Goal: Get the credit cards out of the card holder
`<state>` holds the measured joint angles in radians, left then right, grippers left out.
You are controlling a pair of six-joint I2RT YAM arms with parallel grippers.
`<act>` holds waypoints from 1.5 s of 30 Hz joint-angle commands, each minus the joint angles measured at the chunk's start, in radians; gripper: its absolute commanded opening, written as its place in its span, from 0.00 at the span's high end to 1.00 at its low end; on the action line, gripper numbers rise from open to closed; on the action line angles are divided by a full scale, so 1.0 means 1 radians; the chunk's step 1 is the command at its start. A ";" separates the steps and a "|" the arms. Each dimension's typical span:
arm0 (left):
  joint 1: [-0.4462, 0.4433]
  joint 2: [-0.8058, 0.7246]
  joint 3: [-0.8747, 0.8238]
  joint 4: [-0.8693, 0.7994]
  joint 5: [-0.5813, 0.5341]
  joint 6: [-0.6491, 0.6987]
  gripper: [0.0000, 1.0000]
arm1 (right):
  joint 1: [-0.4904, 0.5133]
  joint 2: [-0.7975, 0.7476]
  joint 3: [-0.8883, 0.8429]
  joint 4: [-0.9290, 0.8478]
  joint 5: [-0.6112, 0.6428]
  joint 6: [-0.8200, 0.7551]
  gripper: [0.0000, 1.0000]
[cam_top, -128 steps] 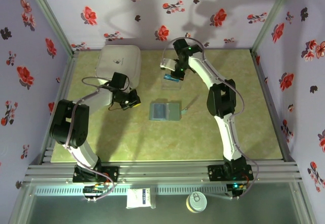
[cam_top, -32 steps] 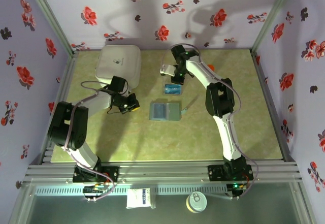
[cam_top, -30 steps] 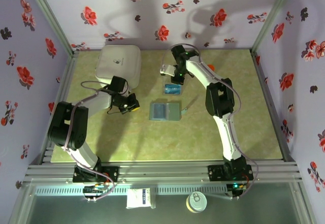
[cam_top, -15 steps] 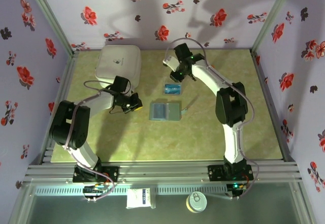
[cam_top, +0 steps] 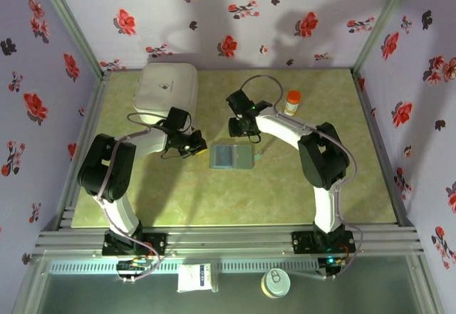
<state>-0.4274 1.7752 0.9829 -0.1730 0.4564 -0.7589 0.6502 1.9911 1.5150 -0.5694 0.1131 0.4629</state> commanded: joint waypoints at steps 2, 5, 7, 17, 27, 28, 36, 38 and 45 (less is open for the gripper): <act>-0.006 0.012 -0.007 0.019 0.021 -0.009 0.97 | 0.003 0.044 0.005 0.046 0.087 0.142 0.38; -0.006 0.017 -0.008 0.021 0.024 -0.007 0.97 | 0.003 0.071 0.028 0.045 0.118 0.151 0.35; -0.006 0.016 -0.009 0.020 0.028 -0.007 0.97 | 0.003 0.090 0.042 0.048 0.130 0.152 0.35; -0.006 0.022 -0.004 0.022 0.031 -0.006 0.97 | 0.002 0.159 0.114 0.034 0.197 0.155 0.35; -0.005 0.009 -0.006 0.007 0.034 -0.002 0.97 | -0.018 0.211 0.189 0.022 0.215 0.169 0.36; -0.006 0.005 -0.009 0.007 0.033 -0.002 0.97 | -0.020 0.213 0.192 0.022 0.215 0.168 0.36; -0.015 -0.005 -0.012 0.001 0.046 0.007 0.97 | -0.023 0.184 0.187 0.018 0.192 0.154 0.40; -0.019 -0.002 -0.010 0.000 0.046 0.009 0.97 | -0.020 0.147 0.154 0.031 0.172 0.154 0.40; -0.036 0.017 -0.011 -0.002 0.059 0.020 0.97 | -0.018 0.004 -0.013 0.105 0.006 0.181 0.43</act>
<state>-0.4545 1.7859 0.9806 -0.1574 0.4919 -0.7586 0.6304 2.0792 1.5509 -0.5034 0.2024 0.6140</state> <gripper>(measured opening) 0.050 0.572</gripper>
